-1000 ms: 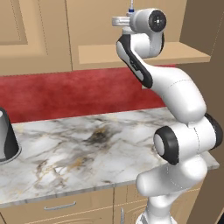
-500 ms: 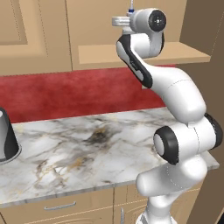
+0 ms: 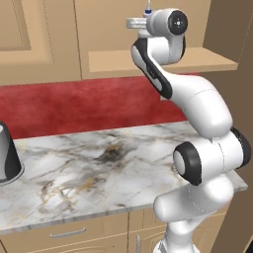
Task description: Move the cutting board and knife to the sink. Then move spray from the cabinet to the counter.
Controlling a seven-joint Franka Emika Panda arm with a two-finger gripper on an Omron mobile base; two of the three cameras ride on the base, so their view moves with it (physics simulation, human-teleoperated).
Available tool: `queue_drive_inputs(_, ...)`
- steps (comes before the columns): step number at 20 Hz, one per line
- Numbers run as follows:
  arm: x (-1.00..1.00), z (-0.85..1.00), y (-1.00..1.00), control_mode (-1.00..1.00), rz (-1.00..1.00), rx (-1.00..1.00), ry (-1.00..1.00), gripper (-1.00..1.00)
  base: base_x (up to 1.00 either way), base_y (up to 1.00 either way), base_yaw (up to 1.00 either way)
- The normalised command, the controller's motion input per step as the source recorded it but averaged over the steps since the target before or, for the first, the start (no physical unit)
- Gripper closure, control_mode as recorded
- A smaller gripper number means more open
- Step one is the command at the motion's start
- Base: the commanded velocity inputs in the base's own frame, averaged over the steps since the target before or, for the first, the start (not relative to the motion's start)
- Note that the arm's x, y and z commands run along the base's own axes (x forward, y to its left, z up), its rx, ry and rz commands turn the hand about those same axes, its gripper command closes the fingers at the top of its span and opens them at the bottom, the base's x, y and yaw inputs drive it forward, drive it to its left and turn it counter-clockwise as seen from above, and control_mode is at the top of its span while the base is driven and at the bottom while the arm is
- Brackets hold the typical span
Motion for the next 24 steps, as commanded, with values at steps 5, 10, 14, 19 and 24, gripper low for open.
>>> queue_drive_inputs(5,-0.06,0.27,0.00,-1.00,0.00,0.00,0.03,1.00,0.00,0.00,0.00)
queue_drive_inputs(10,-0.45,0.09,0.00,-1.00,0.00,0.00,0.03,1.00,0.00,0.00,0.00)
queue_drive_inputs(14,-0.49,0.10,0.00,-1.00,0.00,0.00,0.03,1.00,0.00,0.00,0.00)
queue_drive_inputs(19,-0.43,0.24,0.00,-1.00,0.00,0.00,0.08,1.00,0.00,0.00,0.00)
queue_drive_inputs(24,-0.30,0.30,0.00,-1.00,0.00,0.01,0.13,1.00,0.00,0.00,0.00)
